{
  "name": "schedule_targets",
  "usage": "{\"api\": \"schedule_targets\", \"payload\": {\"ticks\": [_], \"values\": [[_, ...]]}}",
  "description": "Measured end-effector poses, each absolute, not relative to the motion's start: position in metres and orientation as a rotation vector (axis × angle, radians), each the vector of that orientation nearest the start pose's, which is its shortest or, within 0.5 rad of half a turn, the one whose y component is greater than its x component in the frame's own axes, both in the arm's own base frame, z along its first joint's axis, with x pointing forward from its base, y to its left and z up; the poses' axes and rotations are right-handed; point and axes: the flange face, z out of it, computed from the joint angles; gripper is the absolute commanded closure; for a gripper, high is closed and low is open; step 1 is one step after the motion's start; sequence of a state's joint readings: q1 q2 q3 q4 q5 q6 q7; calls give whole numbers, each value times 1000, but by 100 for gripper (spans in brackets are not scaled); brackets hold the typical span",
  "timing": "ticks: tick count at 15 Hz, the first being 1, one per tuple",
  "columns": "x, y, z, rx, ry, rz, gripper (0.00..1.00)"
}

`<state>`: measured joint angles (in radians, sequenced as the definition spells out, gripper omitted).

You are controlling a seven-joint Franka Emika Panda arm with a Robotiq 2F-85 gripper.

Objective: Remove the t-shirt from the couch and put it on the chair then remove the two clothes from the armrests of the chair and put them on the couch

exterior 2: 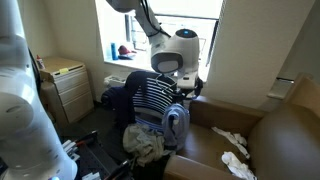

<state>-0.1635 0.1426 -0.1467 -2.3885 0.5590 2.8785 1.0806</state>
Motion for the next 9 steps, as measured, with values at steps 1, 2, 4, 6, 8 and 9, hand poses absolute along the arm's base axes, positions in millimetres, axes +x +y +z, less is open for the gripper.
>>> {"api": "schedule_targets", "payload": {"ticks": [1, 2, 4, 6, 8, 9], "values": [[494, -193, 289, -1626, 2280, -338, 0], [496, -193, 288, -1628, 2278, -340, 0], [498, -191, 288, -1617, 2289, -296, 0], [494, -192, 274, -1590, 2358, -189, 0], [489, -196, 251, -1563, 2450, -104, 0], [488, -197, 240, -1553, 2487, -77, 0]]}}
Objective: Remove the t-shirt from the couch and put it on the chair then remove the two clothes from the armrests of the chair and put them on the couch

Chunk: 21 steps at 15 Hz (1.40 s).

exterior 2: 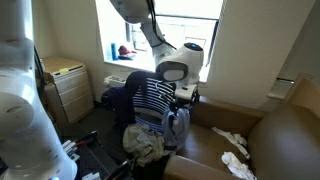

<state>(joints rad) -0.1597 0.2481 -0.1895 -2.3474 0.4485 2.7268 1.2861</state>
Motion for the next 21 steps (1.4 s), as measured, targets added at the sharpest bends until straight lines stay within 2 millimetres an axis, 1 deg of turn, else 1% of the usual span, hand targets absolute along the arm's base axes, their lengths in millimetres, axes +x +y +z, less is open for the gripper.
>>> {"api": "schedule_targets", "payload": {"ticks": [1, 3, 5, 7, 8, 9, 12, 13, 14, 15, 19, 20, 21], "values": [[490, -196, 230, -1542, 2519, -53, 0], [496, -191, 218, -1528, 2561, -36, 0], [501, -187, 215, -1523, 2572, -33, 0], [503, -189, 217, -1522, 2565, -42, 0], [503, -191, 216, -1524, 2559, -6, 0], [505, -191, 210, -1530, 2545, 77, 0], [513, -198, 180, -1583, 2478, 326, 0], [517, -202, 170, -1612, 2456, 381, 0], [519, -205, 162, -1615, 2460, 390, 0], [518, -205, 160, -1615, 2464, 392, 0], [521, -202, 164, -1610, 2455, 383, 0], [522, -200, 163, -1588, 2443, 388, 0], [524, -193, 161, -1552, 2415, 405, 0]]}}
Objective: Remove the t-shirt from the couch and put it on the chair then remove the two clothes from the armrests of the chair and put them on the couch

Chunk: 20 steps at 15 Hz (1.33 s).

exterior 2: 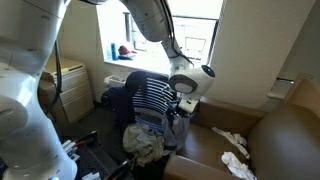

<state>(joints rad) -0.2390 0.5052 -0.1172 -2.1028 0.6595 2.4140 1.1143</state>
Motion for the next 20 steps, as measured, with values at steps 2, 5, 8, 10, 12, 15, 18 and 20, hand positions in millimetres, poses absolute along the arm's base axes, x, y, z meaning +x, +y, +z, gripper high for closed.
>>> {"api": "schedule_targets", "payload": {"ticks": [2, 5, 8, 10, 12, 15, 18, 20], "values": [[529, -169, 153, -1512, 2318, 431, 0], [537, -124, 136, -1514, 2202, 446, 0], [538, -113, 130, -1527, 2196, 450, 0], [538, -117, 131, -1531, 2197, 438, 0], [542, -124, 135, -1517, 2174, 403, 0], [545, -136, 139, -1490, 2173, 363, 0], [545, -138, 140, -1491, 2180, 355, 0], [544, -145, 138, -1491, 2230, 316, 0]]}}
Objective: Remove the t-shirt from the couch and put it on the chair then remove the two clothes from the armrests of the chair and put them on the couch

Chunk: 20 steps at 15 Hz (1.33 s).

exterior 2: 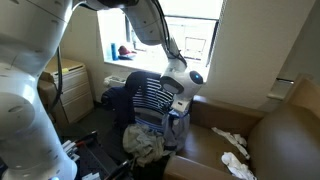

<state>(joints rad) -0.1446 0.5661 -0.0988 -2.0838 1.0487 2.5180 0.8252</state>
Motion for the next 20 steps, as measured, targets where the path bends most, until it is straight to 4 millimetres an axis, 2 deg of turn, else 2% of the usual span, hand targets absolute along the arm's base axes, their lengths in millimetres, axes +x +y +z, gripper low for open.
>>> {"api": "schedule_targets", "payload": {"ticks": [3, 4, 5, 10, 15, 16, 20], "values": [[539, -162, 122, -1446, 2383, 259, 0], [538, -165, 117, -1440, 2404, 254, 25], [539, -165, 114, -1437, 2413, 251, 28], [540, -160, 112, -1430, 2406, 262, 63], [544, -169, 117, -1433, 2396, 224, 97], [544, -170, 118, -1445, 2390, 208, 100], [557, -178, 131, -1509, 2337, 94, 99]]}}
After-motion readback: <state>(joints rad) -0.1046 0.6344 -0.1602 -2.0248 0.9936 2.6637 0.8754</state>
